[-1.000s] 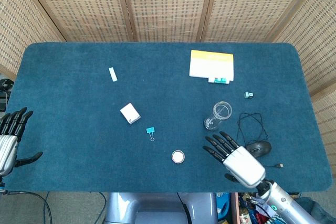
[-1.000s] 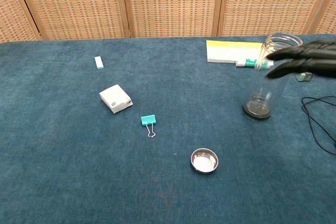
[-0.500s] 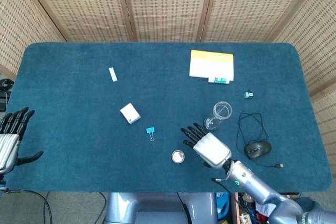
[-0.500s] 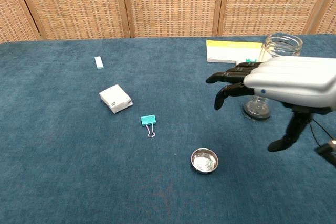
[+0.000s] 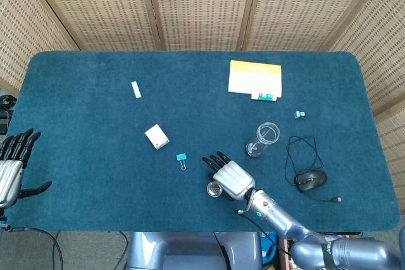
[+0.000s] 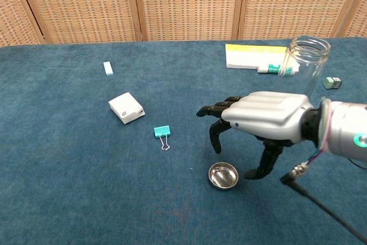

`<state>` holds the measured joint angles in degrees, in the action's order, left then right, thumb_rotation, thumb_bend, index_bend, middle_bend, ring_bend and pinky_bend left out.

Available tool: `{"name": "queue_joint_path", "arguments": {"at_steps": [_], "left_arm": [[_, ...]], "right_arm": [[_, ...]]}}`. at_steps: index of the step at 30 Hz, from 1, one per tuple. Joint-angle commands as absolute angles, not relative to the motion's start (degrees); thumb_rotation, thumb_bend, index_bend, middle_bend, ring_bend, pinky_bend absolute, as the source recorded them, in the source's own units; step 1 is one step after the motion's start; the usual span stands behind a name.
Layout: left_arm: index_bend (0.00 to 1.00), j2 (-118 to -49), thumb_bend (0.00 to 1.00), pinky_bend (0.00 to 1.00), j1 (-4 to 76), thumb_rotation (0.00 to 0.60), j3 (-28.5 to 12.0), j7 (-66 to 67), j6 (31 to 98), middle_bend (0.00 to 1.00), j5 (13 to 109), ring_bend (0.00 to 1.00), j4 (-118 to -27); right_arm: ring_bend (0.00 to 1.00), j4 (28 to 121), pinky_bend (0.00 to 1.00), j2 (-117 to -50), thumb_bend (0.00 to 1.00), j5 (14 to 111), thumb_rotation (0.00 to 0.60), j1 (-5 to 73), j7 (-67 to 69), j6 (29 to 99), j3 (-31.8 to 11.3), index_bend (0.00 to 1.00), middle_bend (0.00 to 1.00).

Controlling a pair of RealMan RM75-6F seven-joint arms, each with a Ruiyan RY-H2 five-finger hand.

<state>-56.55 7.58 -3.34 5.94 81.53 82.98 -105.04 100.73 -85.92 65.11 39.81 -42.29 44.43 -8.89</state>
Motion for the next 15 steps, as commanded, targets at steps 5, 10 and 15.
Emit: {"name": "queue_joint_path", "arguments": {"at_steps": [5,10,15], "left_arm": [[0.0,-56.37,0.1,0.0,7.63,0.6,-3.47,5.28,81.4,0.0,82.51,0.0,-104.82],[0.0,-56.23,0.1,0.0,7.59,0.6,-3.46,4.84,81.49,0.0,82.55,0.0,-104.78],[0.0,-56.27,0.1,0.0,7.75,0.6,-3.5,4.71,81.2,0.0,82.31,0.0,-104.63]], "right_arm": [[0.0,99.02,0.02,-90.39,0.45,57.57,0.6,42.25,-48.03,49.25,-6.72,0.43,0.06],[0.0,98.76,0.02,-91.8,0.45,54.55,0.6,43.24,-48.73,50.94,-6.01,0.46,0.06],[0.0,98.52,0.02,-92.71,0.46,53.56,0.6,44.03,-48.97,52.16,-4.98,0.46,0.06]]}}
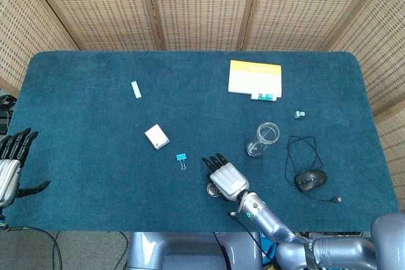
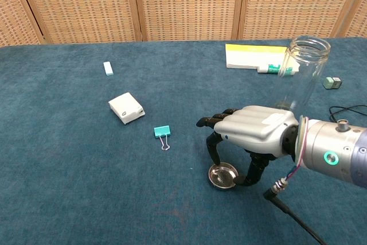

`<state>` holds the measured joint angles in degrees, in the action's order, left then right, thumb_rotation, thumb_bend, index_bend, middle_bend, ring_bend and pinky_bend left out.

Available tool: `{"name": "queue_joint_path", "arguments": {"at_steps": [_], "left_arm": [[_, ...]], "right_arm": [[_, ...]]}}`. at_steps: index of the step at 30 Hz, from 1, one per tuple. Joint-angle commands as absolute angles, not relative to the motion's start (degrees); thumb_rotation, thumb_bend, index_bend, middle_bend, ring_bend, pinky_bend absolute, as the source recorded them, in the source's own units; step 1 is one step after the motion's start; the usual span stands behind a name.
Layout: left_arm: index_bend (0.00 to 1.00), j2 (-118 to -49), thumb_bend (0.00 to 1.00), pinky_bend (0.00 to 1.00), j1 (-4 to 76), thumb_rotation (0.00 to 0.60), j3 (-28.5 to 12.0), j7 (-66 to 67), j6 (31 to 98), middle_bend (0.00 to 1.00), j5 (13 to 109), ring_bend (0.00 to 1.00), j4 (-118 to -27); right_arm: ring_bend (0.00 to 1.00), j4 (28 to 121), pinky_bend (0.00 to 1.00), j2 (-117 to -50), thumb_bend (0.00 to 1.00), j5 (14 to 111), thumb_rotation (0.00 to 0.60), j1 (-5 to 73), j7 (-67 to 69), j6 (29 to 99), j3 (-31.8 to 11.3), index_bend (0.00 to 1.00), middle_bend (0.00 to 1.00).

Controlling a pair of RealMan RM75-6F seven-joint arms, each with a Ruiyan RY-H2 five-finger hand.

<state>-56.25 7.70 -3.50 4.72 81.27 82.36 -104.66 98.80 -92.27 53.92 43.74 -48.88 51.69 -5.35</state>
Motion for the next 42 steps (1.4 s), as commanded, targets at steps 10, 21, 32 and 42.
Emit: {"name": "queue_joint_path", "arguments": {"at_steps": [10,21,32,42], "left_arm": [[0.0,-56.43,0.1,0.0,7.78,0.6,-3.51,4.71,81.31,0.0,82.22,0.0,-104.6],[0.0,-56.31,0.1,0.0,7.71,0.6,-3.52,4.3,81.49,0.0,82.22,0.0,-104.5],[0.0,-56.43,0.1,0.0,7.86,0.6,-3.44,4.66,81.27,0.0,82.24,0.0,-104.52],[0.0,-56.52,0.1,0.0,7.89,0.6,-3.45,4.76,81.28,0.0,82.13,0.0,-104.48]], "right_arm": [[0.0,97.32,0.02,-94.77,0.49,54.14,0.6,44.97,-46.6,53.79,-4.02,0.48,0.05],[0.0,96.56,0.02,-95.68,0.53,53.55,0.6,46.16,-46.97,54.91,-3.2,0.52,0.06],[0.0,96.29,0.02,-95.4,0.56,53.42,0.6,46.97,-47.07,55.27,-2.19,0.58,0.06],[0.0,95.18,0.02,-95.78,0.61,54.17,0.6,47.51,-47.75,56.06,-1.24,0.64,0.07]]}}
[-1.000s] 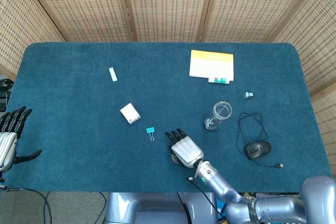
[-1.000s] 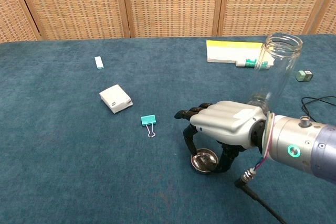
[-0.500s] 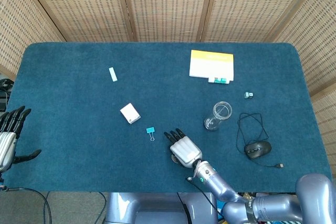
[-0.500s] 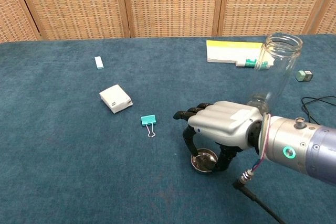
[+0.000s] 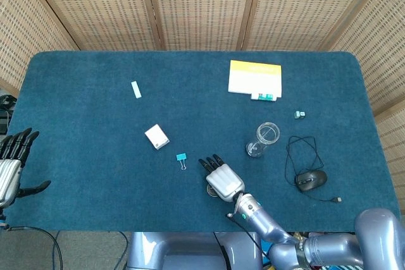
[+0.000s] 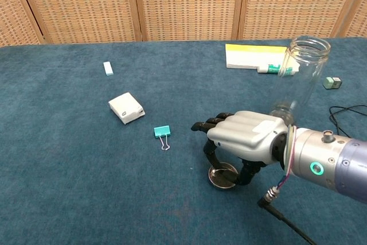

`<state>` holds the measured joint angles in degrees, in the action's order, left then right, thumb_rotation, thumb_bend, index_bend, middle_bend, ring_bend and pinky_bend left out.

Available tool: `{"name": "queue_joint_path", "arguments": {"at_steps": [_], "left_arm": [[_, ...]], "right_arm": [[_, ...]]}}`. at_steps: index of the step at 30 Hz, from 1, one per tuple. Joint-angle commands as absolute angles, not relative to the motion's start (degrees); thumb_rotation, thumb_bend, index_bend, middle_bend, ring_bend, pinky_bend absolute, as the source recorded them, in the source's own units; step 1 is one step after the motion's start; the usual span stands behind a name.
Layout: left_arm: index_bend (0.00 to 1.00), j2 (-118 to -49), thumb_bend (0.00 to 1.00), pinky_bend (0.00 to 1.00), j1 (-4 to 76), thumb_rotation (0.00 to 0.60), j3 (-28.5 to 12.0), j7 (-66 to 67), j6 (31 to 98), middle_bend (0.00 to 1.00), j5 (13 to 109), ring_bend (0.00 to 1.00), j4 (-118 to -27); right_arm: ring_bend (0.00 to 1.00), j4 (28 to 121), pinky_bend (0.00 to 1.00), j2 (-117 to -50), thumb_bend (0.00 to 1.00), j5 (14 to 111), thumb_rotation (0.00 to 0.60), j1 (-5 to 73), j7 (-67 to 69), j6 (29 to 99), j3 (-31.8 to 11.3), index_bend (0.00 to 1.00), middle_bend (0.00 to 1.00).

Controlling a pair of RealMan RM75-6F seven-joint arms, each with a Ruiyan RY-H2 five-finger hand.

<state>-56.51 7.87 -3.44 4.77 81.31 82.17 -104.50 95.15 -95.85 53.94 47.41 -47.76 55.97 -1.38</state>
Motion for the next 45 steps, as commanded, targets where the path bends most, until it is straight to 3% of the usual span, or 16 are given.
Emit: {"name": "queue_joint_path", "arguments": {"at_steps": [1,13,25,38,45], "left_arm": [[0.0,-56.53,0.1,0.0,7.9,0.6,-3.45,4.76,81.24,0.0,82.1,0.0,-104.44],[0.0,-56.61,0.1,0.0,7.97,0.6,-3.36,4.97,81.12,0.0,82.11,0.0,-104.46],[0.0,-56.53,0.1,0.0,8.04,0.6,-3.33,4.86,80.96,0.0,82.01,0.0,-104.53],[0.0,-56.01,0.1,0.0,8.0,0.6,-3.38,4.26,80.94,0.0,81.85,0.0,-104.82],[0.0,-56.1,0.1,0.0,7.99,0.6,-3.31,4.83,81.07,0.0,82.03,0.0,-105.12]], "right_arm": [[0.0,95.35,0.02,-95.69,0.61,54.33,0.6,47.5,-47.53,56.07,-1.22,0.66,0.07],[0.0,97.99,0.02,-93.6,0.61,57.0,0.6,47.47,-45.01,57.29,-2.37,0.71,0.1],[0.0,107.09,0.02,-86.83,0.61,58.49,0.6,49.33,-44.65,60.59,-8.97,0.71,0.12],[0.0,116.06,0.02,-70.61,0.61,52.58,0.6,51.36,-46.41,65.3,-20.55,0.71,0.13],[0.0,119.92,0.02,-60.76,0.61,52.78,0.6,47.85,-43.49,65.13,-19.61,0.71,0.13]]}}
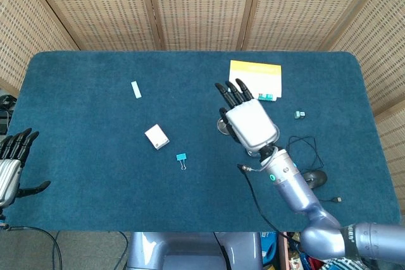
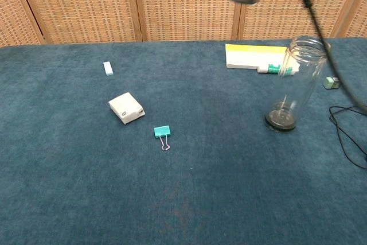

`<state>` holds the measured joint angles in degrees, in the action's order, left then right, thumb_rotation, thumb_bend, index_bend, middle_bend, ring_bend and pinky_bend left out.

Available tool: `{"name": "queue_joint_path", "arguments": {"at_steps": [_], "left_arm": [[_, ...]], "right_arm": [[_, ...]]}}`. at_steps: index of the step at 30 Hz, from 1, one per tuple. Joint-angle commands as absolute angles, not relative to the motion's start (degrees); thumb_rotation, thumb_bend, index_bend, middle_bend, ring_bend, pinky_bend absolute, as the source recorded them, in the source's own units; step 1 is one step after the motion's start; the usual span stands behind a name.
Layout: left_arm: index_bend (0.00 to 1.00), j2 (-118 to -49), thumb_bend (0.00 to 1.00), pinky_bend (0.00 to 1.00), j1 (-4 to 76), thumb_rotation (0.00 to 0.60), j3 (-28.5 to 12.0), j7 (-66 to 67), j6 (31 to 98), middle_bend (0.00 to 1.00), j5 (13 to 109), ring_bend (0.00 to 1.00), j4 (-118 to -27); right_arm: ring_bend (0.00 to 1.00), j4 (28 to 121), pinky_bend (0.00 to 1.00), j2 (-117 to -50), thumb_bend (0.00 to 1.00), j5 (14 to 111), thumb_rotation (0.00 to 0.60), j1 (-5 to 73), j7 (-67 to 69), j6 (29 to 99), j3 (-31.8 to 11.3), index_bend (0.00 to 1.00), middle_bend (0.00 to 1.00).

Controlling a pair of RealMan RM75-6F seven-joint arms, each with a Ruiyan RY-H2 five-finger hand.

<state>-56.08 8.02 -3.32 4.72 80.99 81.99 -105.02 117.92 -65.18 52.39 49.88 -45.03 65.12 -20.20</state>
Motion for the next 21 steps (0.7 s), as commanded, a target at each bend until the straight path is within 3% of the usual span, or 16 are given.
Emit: {"name": "queue_joint_path", "arguments": {"at_steps": [1,10,21], "left_arm": [[0.0,-56.1,0.1,0.0,7.96,0.6,-3.31,4.89,81.15,0.0,82.05,0.0,-105.19],[0.0,-56.32,0.1,0.0,7.83,0.6,-3.26,5.99,81.68,0.0,82.37,0.0,-105.6],[0.0,-56.54,0.1,0.0,7.57,0.6,-2.92,6.57,82.24,0.0,83.22,0.0,-105.83]], "right_arm": [[0.0,119.88,0.02,-59.9,0.61,53.17,0.6,47.39,-43.38,65.11,-19.16,0.71,0.13],[0.0,115.6,0.02,-54.82,0.61,55.39,0.6,43.1,-36.45,63.12,-15.33,0.71,0.14],[0.0,109.44,0.02,-59.08,0.61,58.74,0.6,42.0,-33.43,61.95,-11.8,0.71,0.14]]}}
